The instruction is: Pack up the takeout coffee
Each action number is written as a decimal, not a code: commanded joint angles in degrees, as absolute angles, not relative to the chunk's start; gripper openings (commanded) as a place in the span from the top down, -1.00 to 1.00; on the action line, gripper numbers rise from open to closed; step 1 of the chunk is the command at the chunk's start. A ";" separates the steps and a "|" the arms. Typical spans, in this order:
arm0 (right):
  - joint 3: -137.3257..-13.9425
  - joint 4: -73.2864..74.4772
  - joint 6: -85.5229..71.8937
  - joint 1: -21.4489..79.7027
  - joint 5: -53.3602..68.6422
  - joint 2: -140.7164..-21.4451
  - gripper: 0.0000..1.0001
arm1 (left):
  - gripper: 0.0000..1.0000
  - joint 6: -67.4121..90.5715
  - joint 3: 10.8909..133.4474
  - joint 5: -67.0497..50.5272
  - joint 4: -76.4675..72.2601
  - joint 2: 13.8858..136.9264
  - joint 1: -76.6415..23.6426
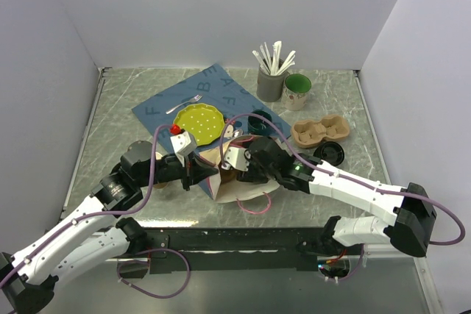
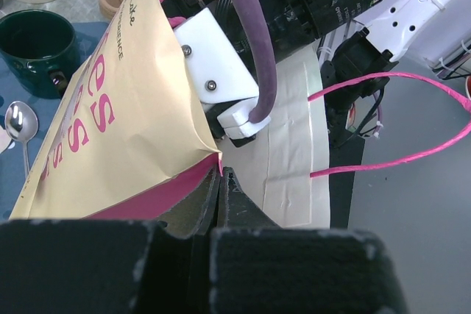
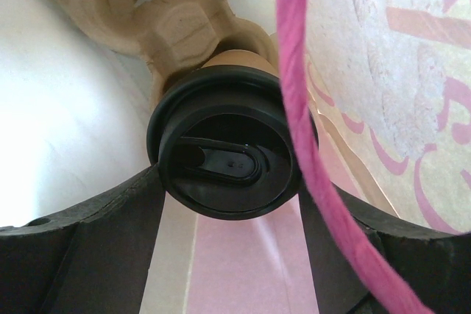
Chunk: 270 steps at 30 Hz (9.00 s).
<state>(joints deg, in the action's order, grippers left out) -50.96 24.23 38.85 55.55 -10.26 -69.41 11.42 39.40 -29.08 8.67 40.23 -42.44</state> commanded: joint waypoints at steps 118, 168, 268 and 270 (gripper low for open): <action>-63.37 40.25 28.48 51.85 -0.27 -64.78 -0.39 | 0.98 22.67 58.18 -20.21 21.44 52.03 -42.63; -53.88 38.14 26.28 52.73 -2.29 -57.40 -0.25 | 0.98 5.80 49.31 -33.04 9.58 48.08 -43.15; -48.96 33.67 29.87 52.73 -8.96 -54.24 -0.20 | 0.98 -1.75 45.01 -39.82 1.07 49.83 -44.64; -46.85 33.22 30.41 52.65 -10.81 -52.04 -0.20 | 0.98 -3.15 44.65 -39.38 -1.74 51.06 -45.35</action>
